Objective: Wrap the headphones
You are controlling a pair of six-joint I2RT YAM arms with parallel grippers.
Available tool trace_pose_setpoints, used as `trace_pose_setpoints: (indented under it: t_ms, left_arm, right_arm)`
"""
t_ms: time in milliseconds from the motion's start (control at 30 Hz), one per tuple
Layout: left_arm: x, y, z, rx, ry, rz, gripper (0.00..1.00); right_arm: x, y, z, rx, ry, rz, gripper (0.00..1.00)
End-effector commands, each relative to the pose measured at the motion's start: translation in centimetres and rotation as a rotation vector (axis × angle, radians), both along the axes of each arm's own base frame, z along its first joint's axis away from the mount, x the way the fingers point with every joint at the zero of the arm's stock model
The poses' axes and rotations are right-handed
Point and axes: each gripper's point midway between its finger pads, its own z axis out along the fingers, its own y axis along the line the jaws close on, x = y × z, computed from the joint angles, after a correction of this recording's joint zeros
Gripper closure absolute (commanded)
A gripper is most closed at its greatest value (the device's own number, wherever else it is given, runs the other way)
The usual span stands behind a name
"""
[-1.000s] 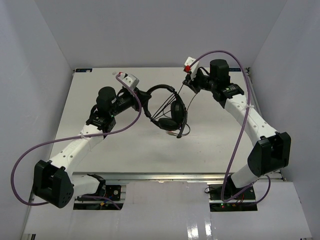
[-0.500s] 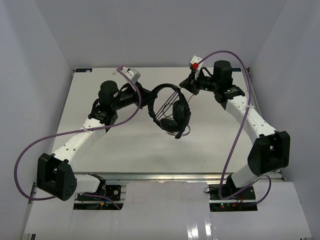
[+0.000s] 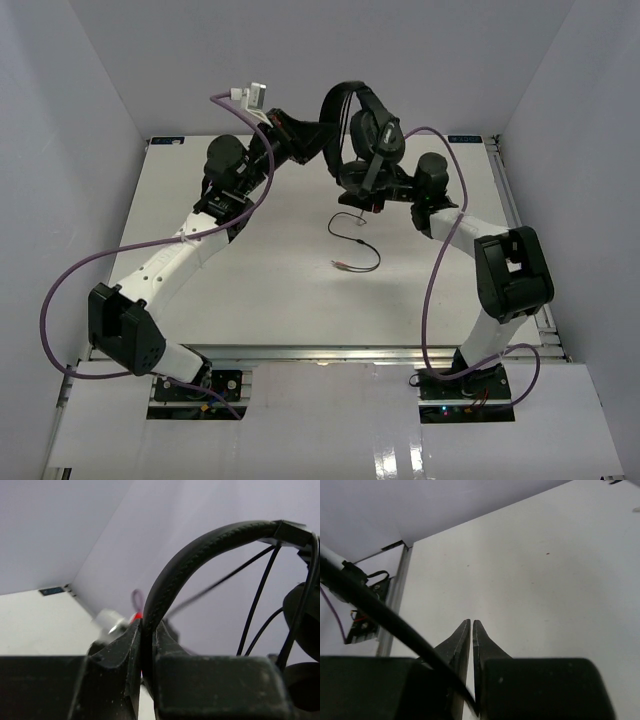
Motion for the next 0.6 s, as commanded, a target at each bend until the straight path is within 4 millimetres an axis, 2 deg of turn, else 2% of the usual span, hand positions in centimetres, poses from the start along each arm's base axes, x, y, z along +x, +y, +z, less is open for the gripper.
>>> trace_pose_setpoints:
  t_ms: [0, 67, 133, 167, 200, 400, 500, 567]
  left_arm:
    - [0.0, 2.0, 10.2, -0.302, -0.037, 0.112, 1.0]
    - [0.9, 2.6, 11.2, -0.331, -0.026, 0.172, 1.0]
    - [3.1, 4.3, 11.0, -0.332, 0.03, 0.32, 1.0]
    - [3.2, 4.4, 11.0, -0.317, 0.034, 0.335, 1.0]
    - [4.1, 5.8, 11.3, -0.326, 0.042, 0.424, 1.0]
    - [7.5, 9.6, 9.6, -0.225, 0.058, 0.724, 1.0]
    - [9.4, 11.7, 8.5, -0.179, 0.066, 0.835, 1.0]
    - [10.7, 13.0, 7.8, -0.146, 0.079, 0.897, 1.0]
  right_arm:
    - [-3.0, 2.5, 0.3, 0.065, 0.039, 0.134, 0.88]
    - [-4.3, 3.5, -0.2, 0.065, 0.051, 0.167, 0.89]
    - [-5.7, 4.0, -0.2, 0.069, 0.041, 0.193, 0.91]
    - [-6.3, 4.1, -0.3, 0.069, 0.043, 0.199, 0.92]
    - [-7.0, 4.3, -0.3, 0.067, 0.033, 0.205, 0.92]
    - [-9.8, 4.4, -1.5, 0.0, -0.024, 0.197, 0.92]
    - [-12.0, 5.0, -2.7, -0.053, -0.032, 0.221, 0.92]
    - [-12.7, 5.2, -3.0, -0.08, -0.071, 0.202, 0.92]
